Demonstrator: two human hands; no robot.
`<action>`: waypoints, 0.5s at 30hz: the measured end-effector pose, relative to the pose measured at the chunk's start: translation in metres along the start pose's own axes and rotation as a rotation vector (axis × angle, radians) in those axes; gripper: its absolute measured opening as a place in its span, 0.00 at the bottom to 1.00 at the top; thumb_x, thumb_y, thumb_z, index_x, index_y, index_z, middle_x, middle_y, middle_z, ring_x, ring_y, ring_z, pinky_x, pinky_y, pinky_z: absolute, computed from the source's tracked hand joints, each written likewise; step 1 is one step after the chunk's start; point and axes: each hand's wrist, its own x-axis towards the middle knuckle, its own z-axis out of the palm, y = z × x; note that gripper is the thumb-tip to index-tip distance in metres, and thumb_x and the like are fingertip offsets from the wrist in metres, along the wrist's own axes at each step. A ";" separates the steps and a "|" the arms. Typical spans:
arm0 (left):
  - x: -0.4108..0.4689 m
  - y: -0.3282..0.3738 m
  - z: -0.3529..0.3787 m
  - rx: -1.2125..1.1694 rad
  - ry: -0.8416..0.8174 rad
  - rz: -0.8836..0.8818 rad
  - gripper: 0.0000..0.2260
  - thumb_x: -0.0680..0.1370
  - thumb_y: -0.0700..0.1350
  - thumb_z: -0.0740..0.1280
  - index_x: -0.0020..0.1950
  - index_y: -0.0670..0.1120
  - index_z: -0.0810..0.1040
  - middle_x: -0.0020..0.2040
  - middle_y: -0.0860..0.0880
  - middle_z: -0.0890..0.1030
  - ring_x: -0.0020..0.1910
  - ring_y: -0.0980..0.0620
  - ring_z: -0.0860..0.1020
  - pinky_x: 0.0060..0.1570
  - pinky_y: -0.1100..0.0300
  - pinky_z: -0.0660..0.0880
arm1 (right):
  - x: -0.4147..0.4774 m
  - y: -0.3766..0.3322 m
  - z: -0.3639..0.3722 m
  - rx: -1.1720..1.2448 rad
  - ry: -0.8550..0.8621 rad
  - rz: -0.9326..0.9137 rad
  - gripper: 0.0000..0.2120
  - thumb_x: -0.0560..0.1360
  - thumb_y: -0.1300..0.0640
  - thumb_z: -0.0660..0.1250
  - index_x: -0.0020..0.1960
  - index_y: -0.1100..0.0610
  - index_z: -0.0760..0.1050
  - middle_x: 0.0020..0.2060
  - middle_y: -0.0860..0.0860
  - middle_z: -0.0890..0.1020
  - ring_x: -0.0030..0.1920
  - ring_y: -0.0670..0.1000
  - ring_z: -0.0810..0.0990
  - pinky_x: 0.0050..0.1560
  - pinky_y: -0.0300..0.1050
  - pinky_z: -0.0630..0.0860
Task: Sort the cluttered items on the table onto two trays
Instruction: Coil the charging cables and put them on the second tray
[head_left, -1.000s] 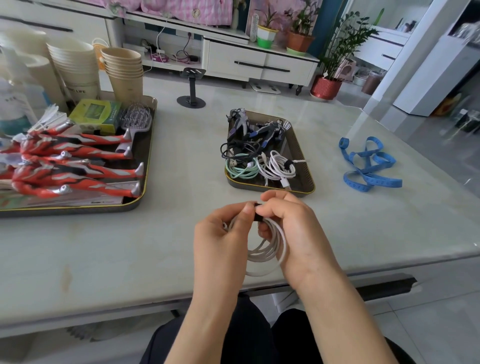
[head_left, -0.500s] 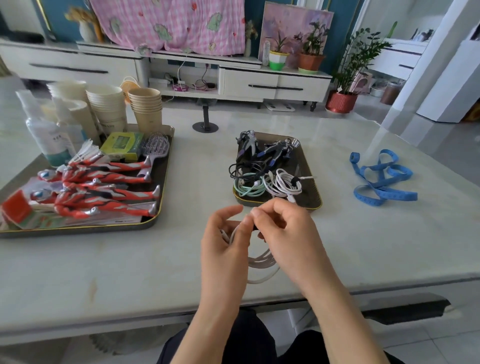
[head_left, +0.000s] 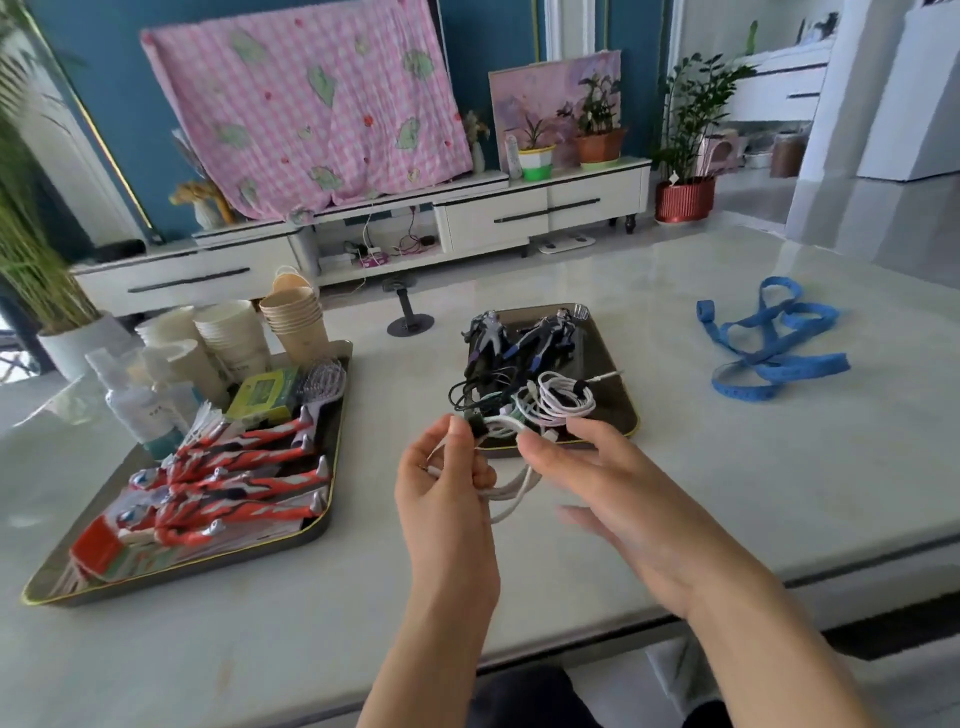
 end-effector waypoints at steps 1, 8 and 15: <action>0.000 -0.001 0.003 -0.002 0.003 0.011 0.10 0.79 0.42 0.62 0.57 0.38 0.72 0.31 0.48 0.68 0.24 0.58 0.68 0.27 0.68 0.67 | -0.001 -0.001 0.002 0.112 -0.040 0.025 0.16 0.72 0.49 0.69 0.57 0.52 0.71 0.48 0.47 0.82 0.51 0.45 0.79 0.58 0.46 0.76; -0.004 -0.006 0.021 0.069 -0.012 -0.032 0.15 0.77 0.44 0.66 0.59 0.35 0.72 0.35 0.46 0.75 0.33 0.52 0.74 0.38 0.60 0.73 | 0.012 0.012 0.003 -0.037 0.259 -0.159 0.06 0.78 0.59 0.62 0.48 0.55 0.78 0.35 0.49 0.83 0.29 0.43 0.77 0.33 0.37 0.75; -0.007 0.003 0.021 0.057 -0.249 -0.339 0.21 0.77 0.56 0.60 0.40 0.40 0.82 0.39 0.41 0.82 0.39 0.48 0.82 0.46 0.53 0.78 | 0.030 0.017 -0.013 -0.082 0.477 -0.224 0.07 0.78 0.58 0.63 0.45 0.56 0.78 0.38 0.52 0.83 0.36 0.49 0.77 0.41 0.46 0.75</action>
